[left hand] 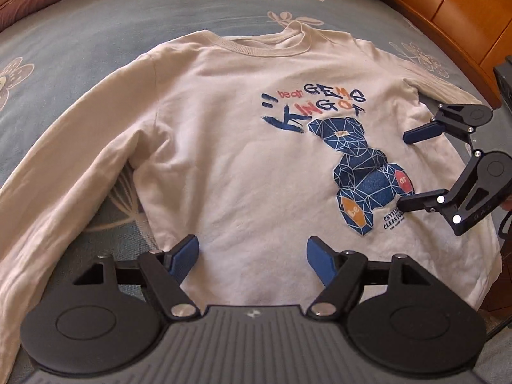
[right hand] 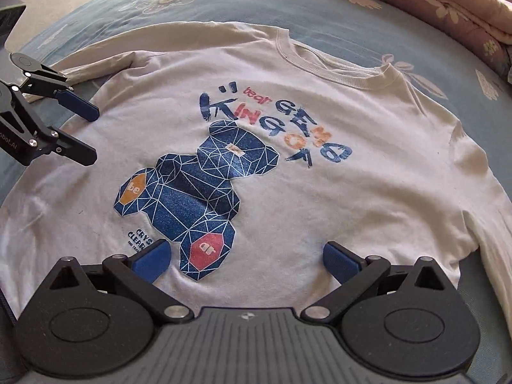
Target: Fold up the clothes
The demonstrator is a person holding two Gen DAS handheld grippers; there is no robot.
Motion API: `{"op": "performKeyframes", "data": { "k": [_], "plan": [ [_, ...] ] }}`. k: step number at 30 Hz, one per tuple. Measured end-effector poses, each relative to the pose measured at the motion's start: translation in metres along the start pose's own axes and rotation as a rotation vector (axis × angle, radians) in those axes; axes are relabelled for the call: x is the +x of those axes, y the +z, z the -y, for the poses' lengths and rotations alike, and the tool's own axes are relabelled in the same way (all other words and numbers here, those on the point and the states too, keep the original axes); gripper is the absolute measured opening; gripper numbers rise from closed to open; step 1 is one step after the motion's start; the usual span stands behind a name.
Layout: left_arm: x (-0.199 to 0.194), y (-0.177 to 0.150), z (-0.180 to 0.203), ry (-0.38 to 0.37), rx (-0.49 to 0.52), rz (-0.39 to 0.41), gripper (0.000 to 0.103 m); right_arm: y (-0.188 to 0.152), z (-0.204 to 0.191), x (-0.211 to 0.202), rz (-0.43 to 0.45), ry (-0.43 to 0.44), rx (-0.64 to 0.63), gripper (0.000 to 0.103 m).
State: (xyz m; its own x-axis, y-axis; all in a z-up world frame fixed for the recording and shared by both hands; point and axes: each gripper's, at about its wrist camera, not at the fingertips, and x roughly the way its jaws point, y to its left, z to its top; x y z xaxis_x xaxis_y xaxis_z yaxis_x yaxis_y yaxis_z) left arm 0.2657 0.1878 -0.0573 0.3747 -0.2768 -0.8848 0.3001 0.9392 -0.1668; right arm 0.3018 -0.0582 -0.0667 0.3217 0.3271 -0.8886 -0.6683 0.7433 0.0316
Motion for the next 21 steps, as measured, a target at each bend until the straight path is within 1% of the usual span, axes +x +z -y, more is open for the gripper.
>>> {"op": "performKeyframes", "data": {
  "k": [2, 3, 6, 10, 11, 13, 15, 18, 21],
  "plan": [
    [-0.014, 0.002, -0.008, -0.012, -0.024, 0.022, 0.074, 0.007, -0.002, 0.000, -0.016, -0.005, 0.008, 0.103],
    [-0.021, 0.006, -0.014, -0.005, -0.029, 0.041, 0.074, 0.011, -0.003, 0.001, -0.022, -0.006, 0.013, 0.103],
    [-0.038, 0.026, -0.045, 0.051, -0.059, 0.120, 0.074, 0.027, -0.008, 0.002, 0.000, -0.008, 0.006, 0.103],
    [-0.045, 0.054, -0.103, 0.128, -0.169, 0.202, 0.074, 0.058, -0.016, 0.011, 0.039, 0.009, 0.009, 0.103],
    [-0.045, 0.060, -0.116, 0.136, -0.189, 0.217, 0.074, 0.068, -0.018, 0.014, 0.052, 0.020, 0.017, 0.103],
    [-0.040, 0.069, -0.137, 0.111, -0.225, 0.219, 0.074, 0.089, -0.024, 0.019, 0.078, 0.042, 0.031, 0.103],
    [-0.033, 0.075, -0.151, 0.077, -0.235, 0.217, 0.074, 0.108, -0.031, 0.024, 0.102, 0.055, 0.038, 0.103],
    [-0.022, 0.081, -0.158, 0.016, -0.204, 0.203, 0.074, 0.131, -0.043, 0.032, 0.122, 0.073, 0.033, 0.103],
    [-0.017, 0.079, -0.154, -0.070, -0.159, 0.186, 0.074, 0.140, -0.054, 0.042, 0.108, 0.087, 0.020, 0.103]
  ]
}}
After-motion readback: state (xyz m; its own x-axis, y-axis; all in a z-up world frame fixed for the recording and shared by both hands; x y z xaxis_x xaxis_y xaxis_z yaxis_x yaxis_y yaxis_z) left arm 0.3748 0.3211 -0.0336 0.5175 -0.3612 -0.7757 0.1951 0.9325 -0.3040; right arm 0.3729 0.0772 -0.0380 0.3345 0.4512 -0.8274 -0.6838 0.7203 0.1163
